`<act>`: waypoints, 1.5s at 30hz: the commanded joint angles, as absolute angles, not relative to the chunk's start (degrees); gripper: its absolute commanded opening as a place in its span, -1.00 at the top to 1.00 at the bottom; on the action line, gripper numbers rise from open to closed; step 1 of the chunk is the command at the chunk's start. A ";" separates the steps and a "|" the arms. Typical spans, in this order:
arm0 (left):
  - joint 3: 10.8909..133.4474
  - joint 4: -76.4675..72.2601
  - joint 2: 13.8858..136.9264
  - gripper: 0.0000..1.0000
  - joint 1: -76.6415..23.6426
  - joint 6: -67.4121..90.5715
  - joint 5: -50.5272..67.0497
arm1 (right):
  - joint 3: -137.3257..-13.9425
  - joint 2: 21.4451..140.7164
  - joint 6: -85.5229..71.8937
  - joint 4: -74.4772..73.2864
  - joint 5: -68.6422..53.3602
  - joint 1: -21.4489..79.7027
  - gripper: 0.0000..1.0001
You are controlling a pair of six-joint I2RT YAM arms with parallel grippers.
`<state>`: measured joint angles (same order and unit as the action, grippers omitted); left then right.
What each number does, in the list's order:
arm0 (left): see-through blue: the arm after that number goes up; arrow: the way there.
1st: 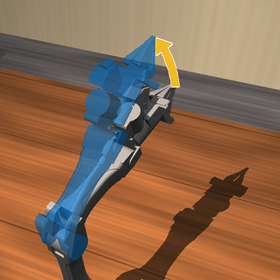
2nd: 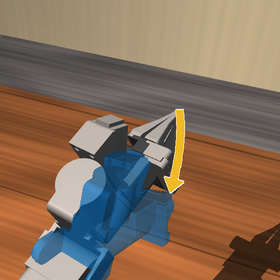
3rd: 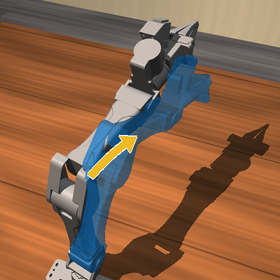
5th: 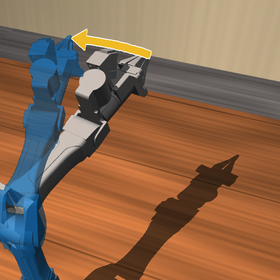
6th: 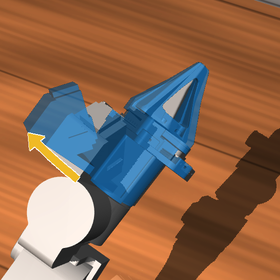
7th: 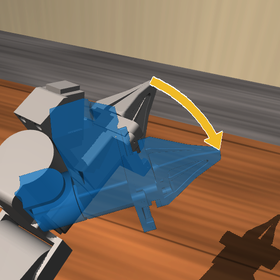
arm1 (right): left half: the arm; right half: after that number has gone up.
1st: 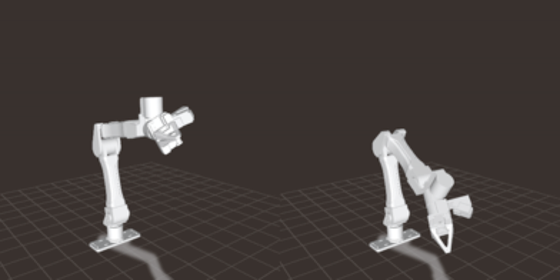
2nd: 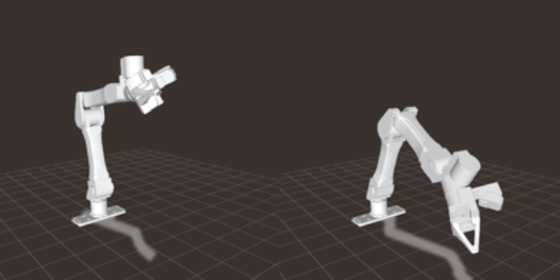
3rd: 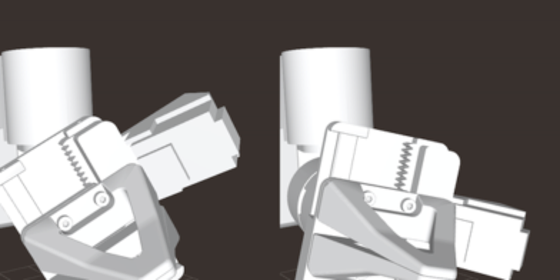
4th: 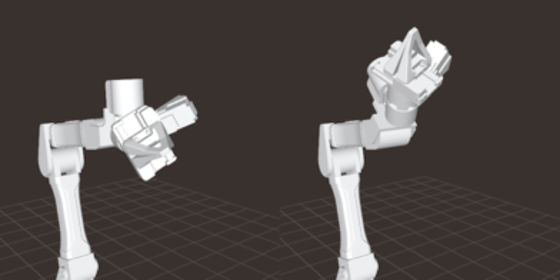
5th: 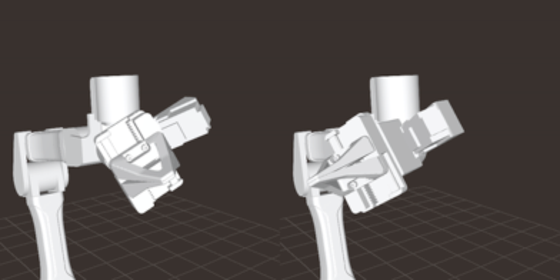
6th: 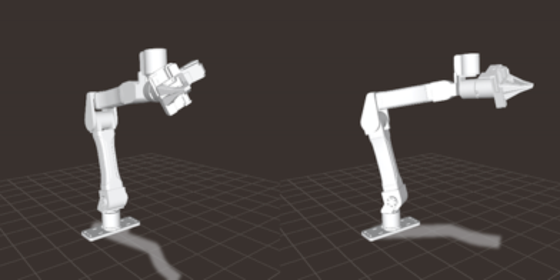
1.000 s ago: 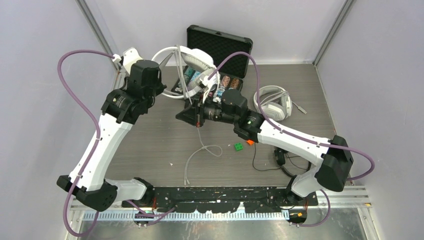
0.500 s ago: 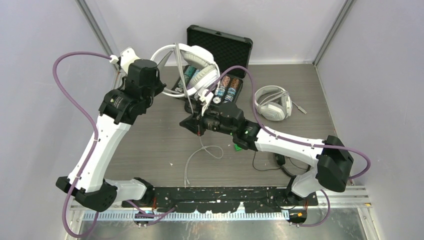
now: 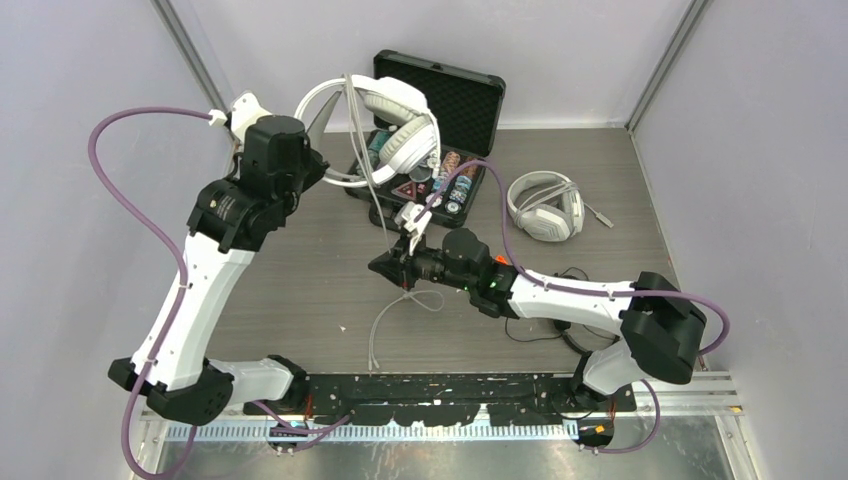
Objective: Wrap the headphones
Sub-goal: Wrap the headphones cable around the headphones.
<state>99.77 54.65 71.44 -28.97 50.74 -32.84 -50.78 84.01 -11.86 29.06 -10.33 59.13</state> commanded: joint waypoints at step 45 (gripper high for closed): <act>108.18 53.78 70.74 1.00 -27.40 36.07 -11.30 | -35.29 95.91 -22.42 61.12 -11.12 47.90 0.99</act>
